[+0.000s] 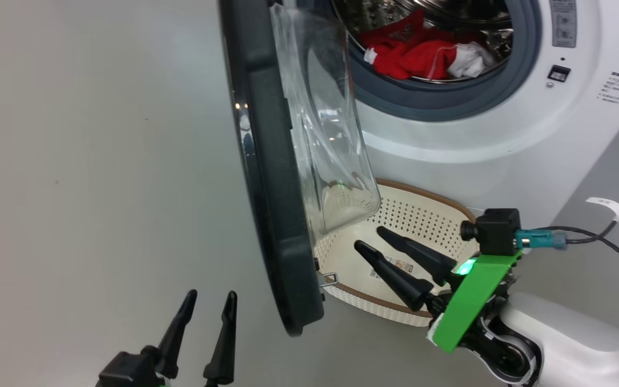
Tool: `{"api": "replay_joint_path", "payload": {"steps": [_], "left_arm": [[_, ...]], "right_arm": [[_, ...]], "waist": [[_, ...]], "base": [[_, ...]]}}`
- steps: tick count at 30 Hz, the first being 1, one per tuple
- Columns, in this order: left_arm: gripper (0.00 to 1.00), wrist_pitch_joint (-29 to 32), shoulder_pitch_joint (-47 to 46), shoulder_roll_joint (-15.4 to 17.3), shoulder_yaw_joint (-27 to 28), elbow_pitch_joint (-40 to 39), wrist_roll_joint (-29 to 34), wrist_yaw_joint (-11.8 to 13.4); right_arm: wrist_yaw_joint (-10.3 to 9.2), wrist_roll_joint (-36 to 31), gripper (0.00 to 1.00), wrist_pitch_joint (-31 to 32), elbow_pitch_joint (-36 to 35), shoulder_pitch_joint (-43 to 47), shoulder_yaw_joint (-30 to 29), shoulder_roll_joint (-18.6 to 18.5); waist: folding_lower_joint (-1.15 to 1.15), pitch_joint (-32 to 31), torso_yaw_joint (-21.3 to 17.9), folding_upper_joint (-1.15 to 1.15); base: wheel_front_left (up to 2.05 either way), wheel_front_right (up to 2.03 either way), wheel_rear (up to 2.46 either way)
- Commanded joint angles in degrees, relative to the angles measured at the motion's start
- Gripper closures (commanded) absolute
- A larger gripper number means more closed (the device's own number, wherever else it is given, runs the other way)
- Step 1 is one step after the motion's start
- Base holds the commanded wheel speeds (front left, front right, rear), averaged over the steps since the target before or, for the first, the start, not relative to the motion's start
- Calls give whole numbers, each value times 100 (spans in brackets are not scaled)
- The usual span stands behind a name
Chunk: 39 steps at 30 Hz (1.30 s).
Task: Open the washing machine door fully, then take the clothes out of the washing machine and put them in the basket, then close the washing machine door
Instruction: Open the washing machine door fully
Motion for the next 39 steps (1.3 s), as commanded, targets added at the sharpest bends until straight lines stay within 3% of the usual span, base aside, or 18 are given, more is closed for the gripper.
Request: {"api": "replay_joint_path", "payload": {"steps": [1, 15, 28, 39], "left_arm": [[0, -69, -213, 56, 241, -110, 87, -35], [0, -69, -214, 56, 510, -31, 148, -103], [0, -69, -103, 56, 567, -19, 167, -100], [0, -69, -87, 56, 583, -45, 186, -79]], "right_arm": [[44, -50, 0, -38, -63, 194, -108, -63], [44, -818, 0, -38, 539, 1211, -1347, -168], [44, -3102, 0, -38, 1041, 2274, -3331, 360], [44, -4473, 0, -38, 598, 2912, -4914, 904]], "waist": [[0, 20, -144, 0], [0, -46, -454, 0], [0, -174, -470, 0], [0, -204, -519, 0]], "base": [[0, 0, 0], [0, 0, 0], [0, 0, 0], [0, 0, 0]]}}
